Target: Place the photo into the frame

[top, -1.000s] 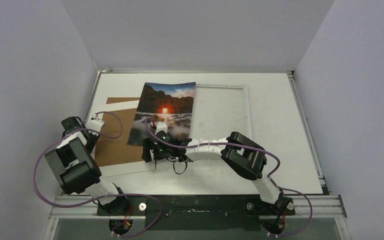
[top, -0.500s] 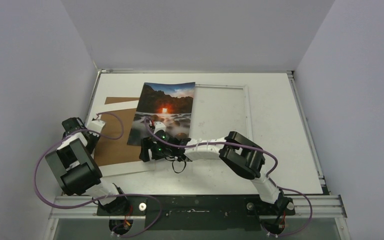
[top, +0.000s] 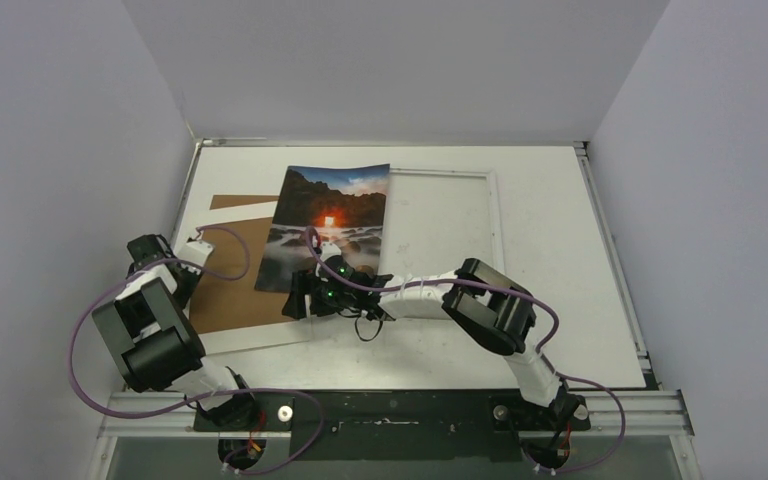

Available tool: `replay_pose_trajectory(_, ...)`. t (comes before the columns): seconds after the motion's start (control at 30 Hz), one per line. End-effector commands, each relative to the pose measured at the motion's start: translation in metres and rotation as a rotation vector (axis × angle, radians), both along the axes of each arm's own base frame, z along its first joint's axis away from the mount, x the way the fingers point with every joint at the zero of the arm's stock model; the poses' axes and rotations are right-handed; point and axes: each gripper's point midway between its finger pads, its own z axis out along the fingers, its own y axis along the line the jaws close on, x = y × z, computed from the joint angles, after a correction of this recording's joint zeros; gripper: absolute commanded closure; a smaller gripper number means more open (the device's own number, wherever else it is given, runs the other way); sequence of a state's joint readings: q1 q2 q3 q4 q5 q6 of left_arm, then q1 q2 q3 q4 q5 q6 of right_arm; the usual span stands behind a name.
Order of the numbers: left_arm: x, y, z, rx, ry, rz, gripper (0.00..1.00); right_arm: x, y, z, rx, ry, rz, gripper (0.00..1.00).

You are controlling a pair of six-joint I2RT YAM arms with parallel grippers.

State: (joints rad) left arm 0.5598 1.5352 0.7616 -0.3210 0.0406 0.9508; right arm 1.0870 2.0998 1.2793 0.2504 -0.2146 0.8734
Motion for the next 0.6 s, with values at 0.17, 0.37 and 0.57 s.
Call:
replay_pose_trajectory(0.17, -0.035, -0.057, -0.027, -0.22, 0.14, -0.039, 0.71, -0.025, 0.025, 0.069, 0.199, 0.008, 0.097, 0.24)
replay_pose_trajectory(0.37, -0.035, -0.057, -0.027, -0.224, 0.14, -0.039, 0.71, -0.032, 0.038, 0.095, 0.28, 0.011, 0.138, 0.24)
replay_pose_trajectory(0.57, -0.035, -0.058, -0.027, -0.228, 0.14, -0.04, 0.71, -0.039, 0.049, 0.123, 0.324, -0.017, 0.163, 0.25)
